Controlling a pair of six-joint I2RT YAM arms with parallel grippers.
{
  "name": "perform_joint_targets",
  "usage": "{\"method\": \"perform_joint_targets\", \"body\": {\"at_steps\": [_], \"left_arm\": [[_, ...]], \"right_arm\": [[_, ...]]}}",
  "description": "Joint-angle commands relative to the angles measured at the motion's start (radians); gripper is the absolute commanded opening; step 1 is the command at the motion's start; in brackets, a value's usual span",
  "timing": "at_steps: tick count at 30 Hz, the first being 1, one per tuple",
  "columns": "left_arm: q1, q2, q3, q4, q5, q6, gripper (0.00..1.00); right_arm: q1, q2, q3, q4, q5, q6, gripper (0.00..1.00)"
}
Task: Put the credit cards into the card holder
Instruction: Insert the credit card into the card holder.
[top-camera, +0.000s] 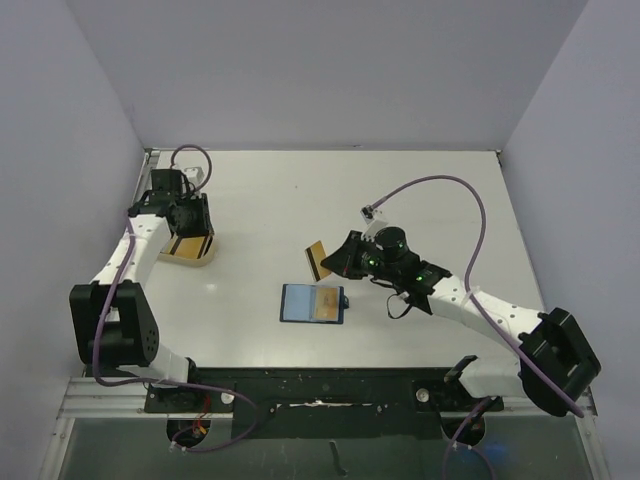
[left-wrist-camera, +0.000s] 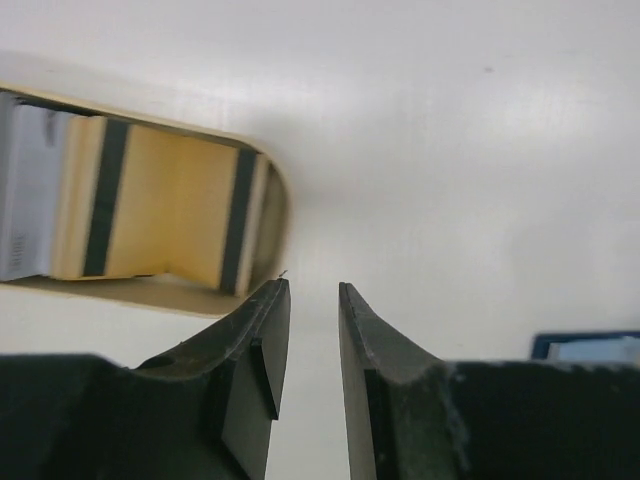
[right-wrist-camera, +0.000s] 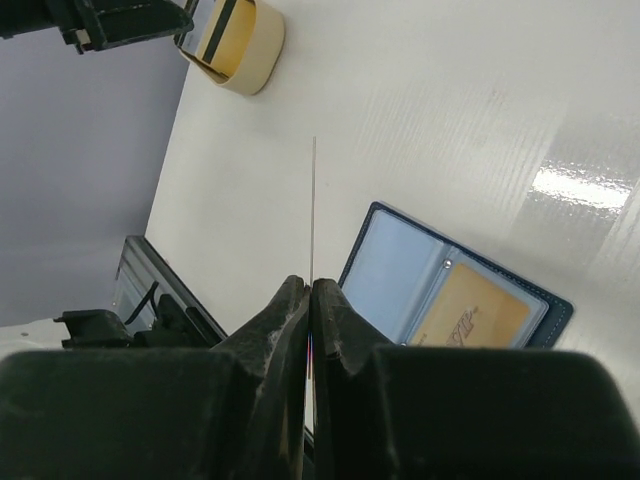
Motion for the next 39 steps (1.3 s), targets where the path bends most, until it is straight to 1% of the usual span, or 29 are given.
{"method": "perform_joint_targets", "body": {"at_steps": [1, 5, 8, 11, 13, 15, 18, 22, 25, 29, 32, 39], "left_arm": [[-0.05, -0.08, -0.063, 0.06, 0.293, -0.109, 0.25], [-0.131, -0.133, -0.147, 0.124, 0.348, -0.159, 0.24], [-0.184, -0.176, -0.236, 0.227, 0.396, -0.239, 0.21], [-0.23, -0.198, -0.337, 0.343, 0.434, -0.309, 0.18], [-0.25, -0.196, -0.382, 0.387, 0.463, -0.339, 0.14], [-0.267, -0.198, -0.42, 0.423, 0.472, -0.367, 0.1], [-0.306, -0.211, -0.497, 0.512, 0.468, -0.425, 0.0], [-0.353, -0.224, -0.603, 0.612, 0.462, -0.497, 0.0], [-0.379, -0.227, -0.634, 0.619, 0.448, -0.502, 0.0], [-0.398, -0.216, -0.652, 0.557, 0.412, -0.496, 0.0], [-0.403, -0.235, -0.692, 0.584, 0.408, -0.517, 0.0], [-0.408, -0.271, -0.745, 0.592, 0.38, -0.526, 0.0]], "right_arm": [[0.032, 0.033, -0.006, 0.053, 0.115, 0.053, 0.01], [0.059, 0.07, -0.019, 0.066, 0.165, 0.094, 0.01], [0.072, 0.099, -0.039, 0.1, 0.177, 0.122, 0.01], [0.079, 0.14, -0.043, 0.115, 0.16, 0.132, 0.01], [0.086, 0.166, -0.047, 0.122, 0.142, 0.141, 0.01], [0.094, 0.179, -0.062, 0.138, 0.14, 0.147, 0.01], [0.099, 0.187, -0.078, 0.146, 0.131, 0.148, 0.01], [0.101, 0.197, -0.098, 0.136, 0.112, 0.145, 0.01], [0.1, 0.185, -0.115, 0.129, 0.105, 0.134, 0.01], [0.1, 0.185, -0.116, 0.116, 0.097, 0.124, 0.01], [0.101, 0.199, -0.121, 0.13, 0.084, 0.136, 0.01], [0.101, 0.208, -0.131, 0.125, 0.085, 0.147, 0.01]]}}
